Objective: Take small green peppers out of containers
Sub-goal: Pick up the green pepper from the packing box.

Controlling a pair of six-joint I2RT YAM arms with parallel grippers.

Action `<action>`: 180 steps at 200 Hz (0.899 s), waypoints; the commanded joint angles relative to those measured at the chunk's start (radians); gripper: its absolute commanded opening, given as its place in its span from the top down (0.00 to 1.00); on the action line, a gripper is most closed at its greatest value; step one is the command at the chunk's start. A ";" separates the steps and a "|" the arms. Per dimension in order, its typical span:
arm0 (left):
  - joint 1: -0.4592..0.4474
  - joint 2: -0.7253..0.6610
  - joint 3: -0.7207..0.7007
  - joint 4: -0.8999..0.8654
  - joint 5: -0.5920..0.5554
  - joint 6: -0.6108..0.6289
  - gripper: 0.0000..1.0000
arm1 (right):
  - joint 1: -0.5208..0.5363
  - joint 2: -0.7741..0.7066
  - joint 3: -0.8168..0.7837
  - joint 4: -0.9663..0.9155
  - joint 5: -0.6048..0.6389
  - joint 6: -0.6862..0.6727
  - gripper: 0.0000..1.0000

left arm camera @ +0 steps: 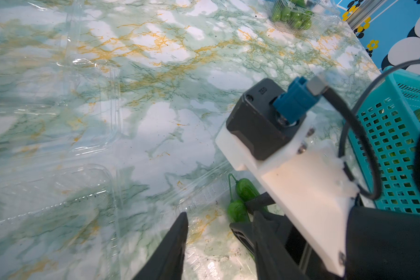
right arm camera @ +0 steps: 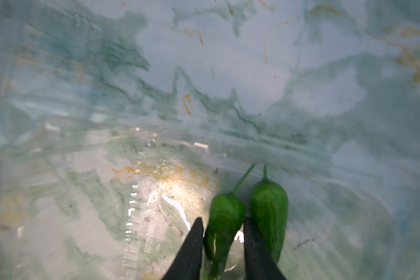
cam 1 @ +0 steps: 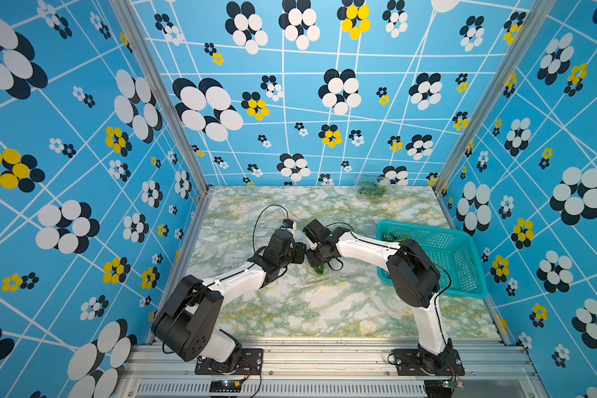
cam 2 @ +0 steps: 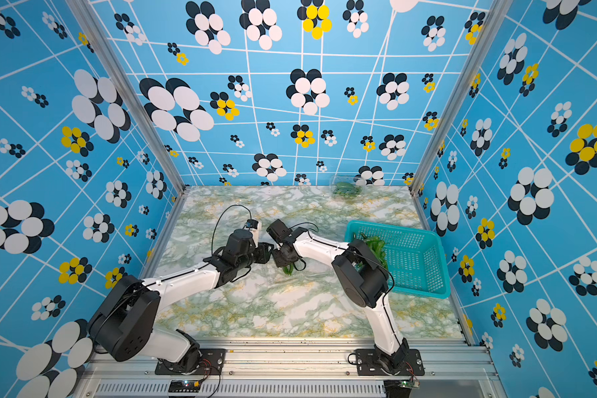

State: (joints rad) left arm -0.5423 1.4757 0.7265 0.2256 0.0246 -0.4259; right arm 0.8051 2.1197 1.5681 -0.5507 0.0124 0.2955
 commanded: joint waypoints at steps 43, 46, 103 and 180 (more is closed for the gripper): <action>-0.014 -0.026 0.026 0.109 0.064 -0.007 0.54 | 0.040 0.048 0.025 -0.035 0.002 -0.023 0.87; -0.015 -0.024 0.028 0.106 0.063 -0.008 0.54 | 0.040 0.048 0.024 -0.035 0.003 -0.025 0.89; -0.028 0.031 0.110 0.009 0.030 -0.008 0.53 | 0.040 -0.135 -0.069 0.038 0.116 -0.078 1.00; -0.144 -0.003 0.133 -0.044 -0.459 -0.071 0.50 | -0.082 -0.507 -0.306 0.152 0.223 -0.070 1.00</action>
State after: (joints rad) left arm -0.6731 1.5036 0.8398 0.2043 -0.2379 -0.4641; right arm 0.7860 1.6924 1.3155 -0.4377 0.2249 0.2134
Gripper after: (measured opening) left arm 0.499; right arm 0.085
